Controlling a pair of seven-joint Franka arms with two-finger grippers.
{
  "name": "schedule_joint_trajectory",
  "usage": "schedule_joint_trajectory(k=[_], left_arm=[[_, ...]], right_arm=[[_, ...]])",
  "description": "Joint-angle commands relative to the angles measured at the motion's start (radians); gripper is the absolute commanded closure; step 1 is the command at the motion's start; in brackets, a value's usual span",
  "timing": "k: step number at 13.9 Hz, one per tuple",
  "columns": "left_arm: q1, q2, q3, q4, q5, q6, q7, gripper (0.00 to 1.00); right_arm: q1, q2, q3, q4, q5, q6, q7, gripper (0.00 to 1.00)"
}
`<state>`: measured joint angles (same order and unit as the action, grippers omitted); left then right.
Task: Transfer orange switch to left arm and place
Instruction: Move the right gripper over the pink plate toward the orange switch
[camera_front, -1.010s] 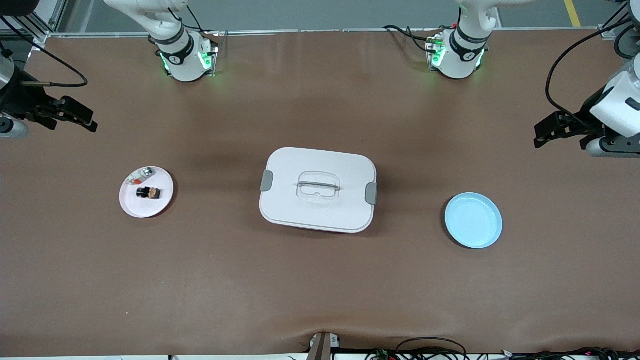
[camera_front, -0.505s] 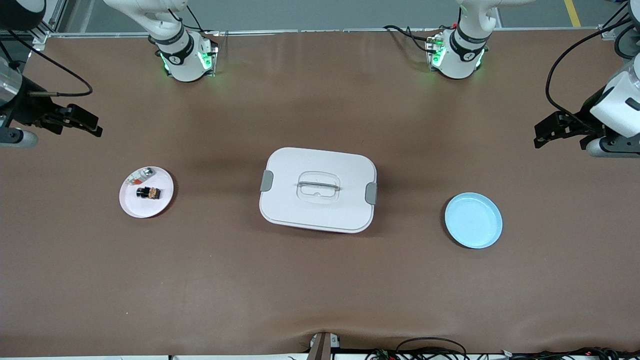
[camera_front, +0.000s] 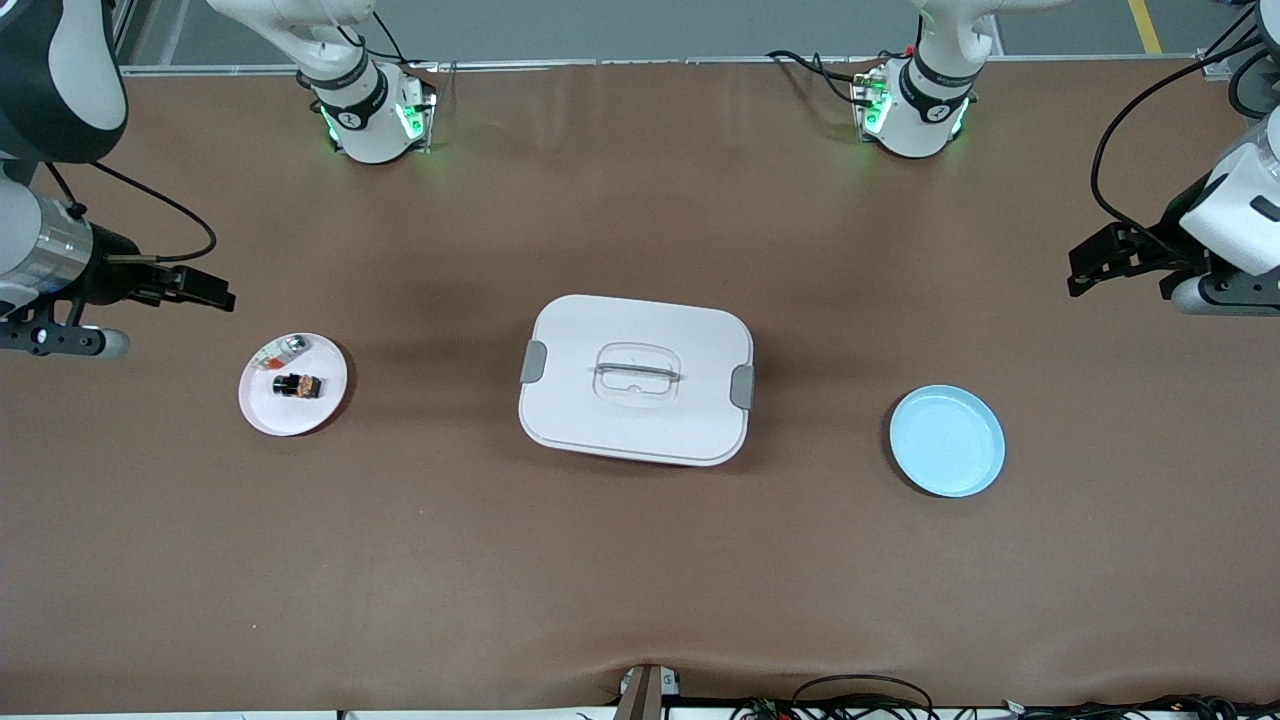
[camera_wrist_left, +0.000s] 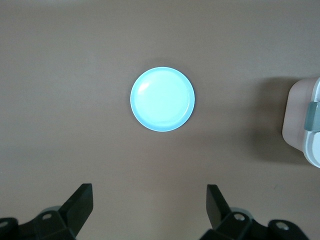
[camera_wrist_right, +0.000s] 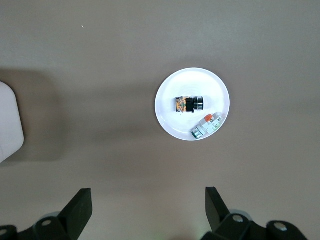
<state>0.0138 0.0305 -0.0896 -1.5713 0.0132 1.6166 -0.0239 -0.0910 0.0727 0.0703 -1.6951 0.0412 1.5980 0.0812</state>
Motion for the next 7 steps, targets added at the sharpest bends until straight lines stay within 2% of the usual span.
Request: schedule_joint_trajectory(k=[1,4,7], left_arm=[[0.0,0.006,-0.004,0.017,0.013,-0.018,0.013,0.0],[0.0,0.006,-0.004,0.017,0.013,-0.018,0.013,0.0],[0.0,0.006,-0.004,0.017,0.013,-0.018,0.013,0.0]], right_arm=[[-0.018,0.042,0.006,0.041,-0.012,-0.009,-0.006,0.0],[-0.016,0.078,0.006,0.074,-0.099,0.022,-0.006,0.0],[-0.026,0.082,0.006,0.074,-0.072,0.033,0.005,0.0]])
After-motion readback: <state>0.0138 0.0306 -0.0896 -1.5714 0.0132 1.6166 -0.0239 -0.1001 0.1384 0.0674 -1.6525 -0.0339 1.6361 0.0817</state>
